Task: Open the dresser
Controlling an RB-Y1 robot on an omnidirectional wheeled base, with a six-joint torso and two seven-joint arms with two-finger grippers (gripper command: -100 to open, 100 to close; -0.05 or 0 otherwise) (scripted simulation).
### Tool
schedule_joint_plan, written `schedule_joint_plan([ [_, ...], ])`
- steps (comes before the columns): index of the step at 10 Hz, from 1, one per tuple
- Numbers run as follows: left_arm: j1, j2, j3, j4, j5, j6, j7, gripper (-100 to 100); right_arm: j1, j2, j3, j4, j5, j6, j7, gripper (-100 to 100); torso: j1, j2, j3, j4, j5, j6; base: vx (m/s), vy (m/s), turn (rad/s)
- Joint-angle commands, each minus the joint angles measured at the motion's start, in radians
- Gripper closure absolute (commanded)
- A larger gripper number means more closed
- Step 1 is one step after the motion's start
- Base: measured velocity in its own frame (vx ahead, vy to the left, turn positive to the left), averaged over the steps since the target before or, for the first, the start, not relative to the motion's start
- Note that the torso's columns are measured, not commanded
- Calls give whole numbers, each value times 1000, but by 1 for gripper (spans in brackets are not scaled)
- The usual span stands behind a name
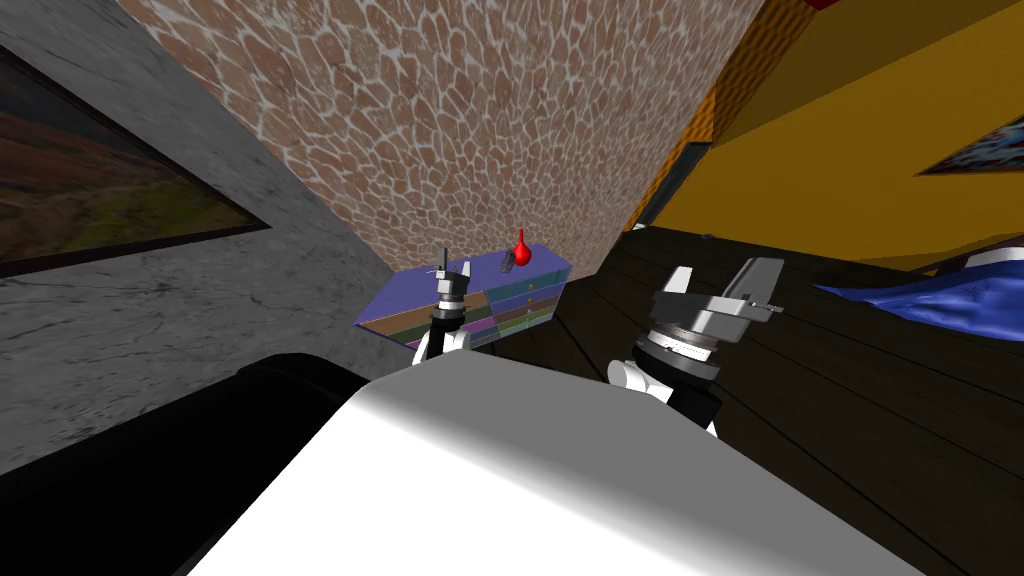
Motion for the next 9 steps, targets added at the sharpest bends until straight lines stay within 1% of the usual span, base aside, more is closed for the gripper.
schedule_joint_plan([
  [1, 0, 0, 0, 0, 0, 0, 0, 0, 0, 0, 0, 0, 0, 0, 0, 0, 0, 40, -82, 41, 0, 0, 0, 0, 0],
  [3, 0, 0, 0, 0, 0, 0, 0, 0, 0, 0, 0, 0, 0, 0, 0, 0, 0, 175, -351, 176, 0, 0, 0, 0, 0],
  [9, 0, 0, 0, 0, 0, 0, 0, 0, 0, 0, 0, 0, 0, 0, 0, 0, 0, 618, -1234, 617, 0, 0, 0, 0, 0],
])
